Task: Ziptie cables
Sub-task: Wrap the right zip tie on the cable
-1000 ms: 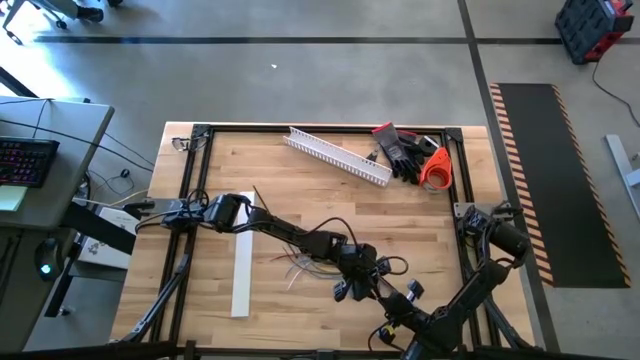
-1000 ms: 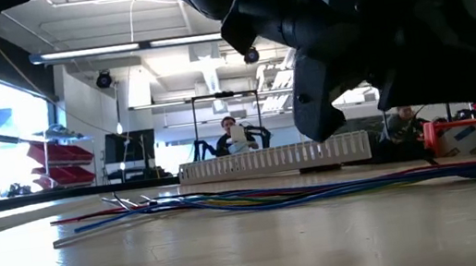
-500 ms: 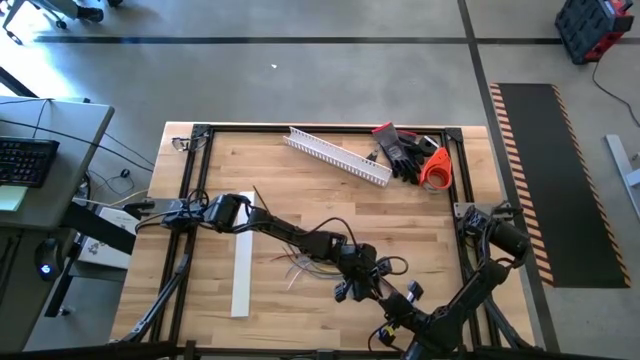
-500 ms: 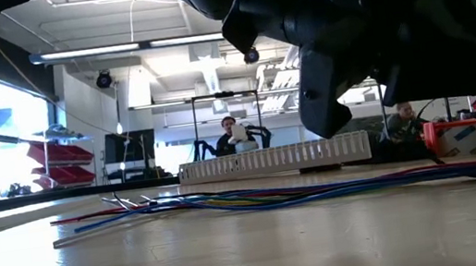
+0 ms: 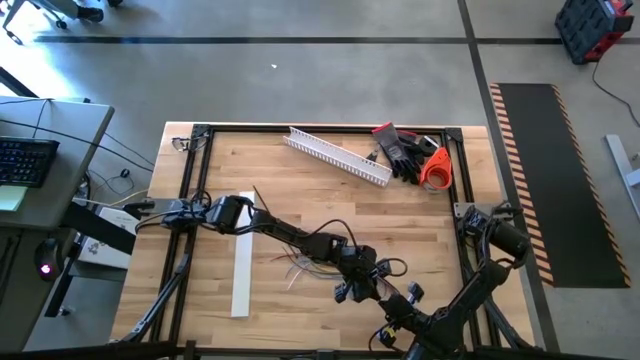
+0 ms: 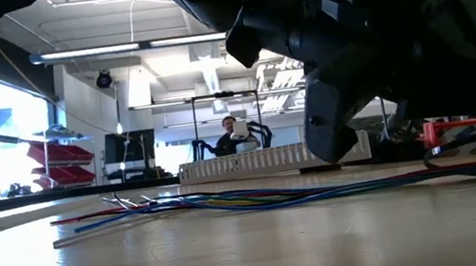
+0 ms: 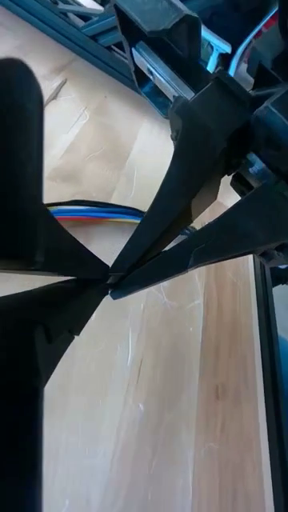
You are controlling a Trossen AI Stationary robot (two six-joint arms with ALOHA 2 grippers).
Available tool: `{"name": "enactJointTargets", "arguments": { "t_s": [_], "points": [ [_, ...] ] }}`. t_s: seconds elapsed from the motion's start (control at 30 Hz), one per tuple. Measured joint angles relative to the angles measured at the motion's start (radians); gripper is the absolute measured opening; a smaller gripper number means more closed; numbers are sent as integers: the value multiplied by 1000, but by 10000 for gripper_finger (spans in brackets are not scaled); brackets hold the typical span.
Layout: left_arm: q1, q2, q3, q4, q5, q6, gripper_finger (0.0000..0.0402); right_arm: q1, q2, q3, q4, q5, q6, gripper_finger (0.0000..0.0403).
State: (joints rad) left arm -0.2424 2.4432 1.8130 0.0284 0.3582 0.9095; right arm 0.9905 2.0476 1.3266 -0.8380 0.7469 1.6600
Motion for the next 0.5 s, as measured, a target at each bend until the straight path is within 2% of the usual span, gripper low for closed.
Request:
{"name": "enactJointTargets", "arguments": {
  "t_s": [0.17,0.3,0.5],
  "points": [
    [-1,-2,0,-1,-8,0,0,5,0,0,-6,3,-2,0],
    [-3,-4,17,-29,-64,2,0,3,0,0,-18,-10,-53,8],
    [-8,-7,102,-214,-164,10,1,-25,0,0,-19,-150,-196,82]
  ]
}}
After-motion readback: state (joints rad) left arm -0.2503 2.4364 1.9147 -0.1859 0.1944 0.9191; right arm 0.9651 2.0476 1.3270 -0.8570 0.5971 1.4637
